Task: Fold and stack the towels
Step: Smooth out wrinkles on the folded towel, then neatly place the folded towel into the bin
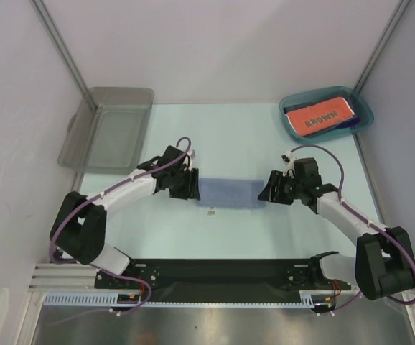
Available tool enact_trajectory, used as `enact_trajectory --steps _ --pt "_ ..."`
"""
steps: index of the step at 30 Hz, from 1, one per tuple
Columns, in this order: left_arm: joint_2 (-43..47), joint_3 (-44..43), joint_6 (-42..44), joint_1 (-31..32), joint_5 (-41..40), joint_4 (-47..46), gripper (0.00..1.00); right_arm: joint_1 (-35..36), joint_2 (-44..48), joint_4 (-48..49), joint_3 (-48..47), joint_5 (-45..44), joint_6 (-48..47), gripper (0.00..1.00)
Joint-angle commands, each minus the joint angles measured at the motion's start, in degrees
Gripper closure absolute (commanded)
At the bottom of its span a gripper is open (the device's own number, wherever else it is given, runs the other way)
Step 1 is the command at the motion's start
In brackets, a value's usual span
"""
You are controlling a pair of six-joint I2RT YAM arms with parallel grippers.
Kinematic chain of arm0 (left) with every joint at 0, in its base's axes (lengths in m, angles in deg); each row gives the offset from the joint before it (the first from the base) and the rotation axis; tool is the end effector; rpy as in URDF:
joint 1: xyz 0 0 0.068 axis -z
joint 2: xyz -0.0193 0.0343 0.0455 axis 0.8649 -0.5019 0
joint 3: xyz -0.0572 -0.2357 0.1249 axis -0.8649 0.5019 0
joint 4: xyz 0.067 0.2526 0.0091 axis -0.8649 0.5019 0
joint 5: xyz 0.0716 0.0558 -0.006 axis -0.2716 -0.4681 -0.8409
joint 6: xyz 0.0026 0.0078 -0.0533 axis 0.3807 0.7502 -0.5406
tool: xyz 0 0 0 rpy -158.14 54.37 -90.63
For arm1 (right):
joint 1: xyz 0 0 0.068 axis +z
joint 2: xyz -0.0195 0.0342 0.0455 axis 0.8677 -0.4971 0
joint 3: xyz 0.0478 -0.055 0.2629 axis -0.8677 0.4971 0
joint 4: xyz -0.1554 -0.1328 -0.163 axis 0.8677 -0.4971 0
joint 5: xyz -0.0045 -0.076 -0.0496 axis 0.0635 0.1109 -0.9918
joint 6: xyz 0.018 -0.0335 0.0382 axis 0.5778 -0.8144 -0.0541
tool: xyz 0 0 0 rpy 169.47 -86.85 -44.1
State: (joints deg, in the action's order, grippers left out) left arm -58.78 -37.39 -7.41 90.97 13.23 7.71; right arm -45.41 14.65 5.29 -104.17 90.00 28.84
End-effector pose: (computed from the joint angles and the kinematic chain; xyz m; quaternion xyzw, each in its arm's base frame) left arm 0.2499 -0.1584 0.1975 0.0812 0.9628 -0.1909 0.1733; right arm 0.2246 0.0749 0.1921 -0.0222 0.9160 0.3003 0.2650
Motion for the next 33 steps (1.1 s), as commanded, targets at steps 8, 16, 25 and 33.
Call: enact_trajectory --steps 8,16,25,33 --pt "-4.13 -4.10 -1.92 -2.00 1.08 -6.62 0.40 -1.16 -10.51 2.43 -6.28 -8.58 -0.78 0.32" --pt "-13.28 -5.33 -1.92 -2.18 -0.33 -8.12 0.51 2.79 -17.48 6.31 -5.33 -10.51 0.45 0.33" --pt "-13.19 -2.78 -2.00 -2.26 -1.56 -7.85 0.76 5.43 -18.97 5.34 -3.30 -12.89 1.25 0.46" --pt "-12.23 2.13 -5.25 -2.00 1.60 -11.54 1.00 6.22 -20.29 6.75 -2.86 -11.13 2.74 0.69"
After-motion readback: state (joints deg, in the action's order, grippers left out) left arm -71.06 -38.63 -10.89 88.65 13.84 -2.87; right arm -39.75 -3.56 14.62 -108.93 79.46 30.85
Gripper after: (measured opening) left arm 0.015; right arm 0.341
